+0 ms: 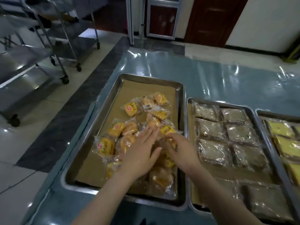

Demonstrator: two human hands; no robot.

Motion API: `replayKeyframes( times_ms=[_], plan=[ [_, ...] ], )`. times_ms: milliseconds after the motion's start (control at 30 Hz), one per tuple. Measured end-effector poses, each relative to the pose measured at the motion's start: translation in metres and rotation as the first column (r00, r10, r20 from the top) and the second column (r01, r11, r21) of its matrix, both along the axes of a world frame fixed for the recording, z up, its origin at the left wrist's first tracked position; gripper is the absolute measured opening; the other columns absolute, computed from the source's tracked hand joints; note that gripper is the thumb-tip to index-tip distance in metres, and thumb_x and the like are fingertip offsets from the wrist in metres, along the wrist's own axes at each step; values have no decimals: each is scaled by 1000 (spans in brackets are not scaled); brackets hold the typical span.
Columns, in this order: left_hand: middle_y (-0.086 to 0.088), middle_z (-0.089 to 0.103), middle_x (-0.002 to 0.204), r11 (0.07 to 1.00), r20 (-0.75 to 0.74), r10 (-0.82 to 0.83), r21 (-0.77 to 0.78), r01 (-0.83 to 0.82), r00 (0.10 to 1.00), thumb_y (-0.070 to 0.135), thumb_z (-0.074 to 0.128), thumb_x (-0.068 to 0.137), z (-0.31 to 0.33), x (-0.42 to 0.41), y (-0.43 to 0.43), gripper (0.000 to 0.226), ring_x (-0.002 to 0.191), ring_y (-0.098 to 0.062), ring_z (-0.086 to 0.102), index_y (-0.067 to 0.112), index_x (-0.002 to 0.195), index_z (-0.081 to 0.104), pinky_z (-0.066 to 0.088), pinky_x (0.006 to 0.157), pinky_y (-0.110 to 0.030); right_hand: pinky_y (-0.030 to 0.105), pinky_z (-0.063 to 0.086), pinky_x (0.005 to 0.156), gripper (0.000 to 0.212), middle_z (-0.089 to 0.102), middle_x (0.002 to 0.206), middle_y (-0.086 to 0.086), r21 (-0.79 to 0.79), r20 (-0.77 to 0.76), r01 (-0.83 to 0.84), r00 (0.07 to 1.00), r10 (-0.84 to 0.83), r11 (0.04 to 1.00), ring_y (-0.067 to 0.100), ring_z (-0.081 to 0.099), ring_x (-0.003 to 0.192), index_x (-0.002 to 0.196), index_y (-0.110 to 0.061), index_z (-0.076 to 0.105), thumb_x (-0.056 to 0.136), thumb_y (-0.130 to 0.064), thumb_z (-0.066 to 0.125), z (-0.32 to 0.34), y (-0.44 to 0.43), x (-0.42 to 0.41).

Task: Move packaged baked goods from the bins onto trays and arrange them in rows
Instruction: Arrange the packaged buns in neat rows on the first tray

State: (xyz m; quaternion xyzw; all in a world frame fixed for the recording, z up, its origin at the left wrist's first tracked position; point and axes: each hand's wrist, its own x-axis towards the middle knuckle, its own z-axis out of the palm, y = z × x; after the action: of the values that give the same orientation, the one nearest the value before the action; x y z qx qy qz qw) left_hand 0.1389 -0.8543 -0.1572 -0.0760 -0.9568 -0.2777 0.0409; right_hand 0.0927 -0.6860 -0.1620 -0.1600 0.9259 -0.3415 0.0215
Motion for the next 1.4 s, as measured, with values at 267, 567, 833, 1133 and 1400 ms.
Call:
replayKeyframes(
  times_ms=[267,567,833,1133,1400],
  plan=[
    [18,1,156,993,-10,-112,32,112,994,44,37,97,19,-59,-67,61,137,6,-10,35,149,8,4,113,-22,23,37,89,24,62,113,-11,12,-31,148,989,-147,989,10,52,109,114,-24,64,90,-24,60,8,-57,-36],
    [14,3,158,998,220,-27,58,14,975,32,43,97,-25,-145,-114,61,144,-7,5,36,149,12,22,115,-34,33,41,101,23,52,128,-11,156,57,121,990,-131,980,11,45,120,112,-35,63,91,-28,57,-4,-96,-129],
    [1,-18,156,970,268,-31,-225,93,963,28,47,92,-83,-213,-131,77,140,-17,-22,24,151,-2,-11,110,-33,34,46,91,42,49,134,-8,399,112,20,991,-70,917,15,49,118,129,-37,49,88,-41,59,-39,-128,-211],
    [5,35,150,977,59,-103,-180,112,993,54,62,79,-87,-311,-177,29,144,-14,12,29,88,52,-2,115,-32,44,36,105,50,47,139,-5,531,-101,-6,992,71,847,24,41,131,127,-33,46,83,-17,63,-61,-154,-293],
    [-3,28,153,959,-55,-28,-283,12,998,43,79,67,-76,-335,-197,83,142,-22,19,26,137,38,0,113,-34,41,24,112,72,27,153,-9,386,-76,81,996,-55,919,20,25,141,145,-40,24,87,-9,52,-85,-145,-315]
  ],
)
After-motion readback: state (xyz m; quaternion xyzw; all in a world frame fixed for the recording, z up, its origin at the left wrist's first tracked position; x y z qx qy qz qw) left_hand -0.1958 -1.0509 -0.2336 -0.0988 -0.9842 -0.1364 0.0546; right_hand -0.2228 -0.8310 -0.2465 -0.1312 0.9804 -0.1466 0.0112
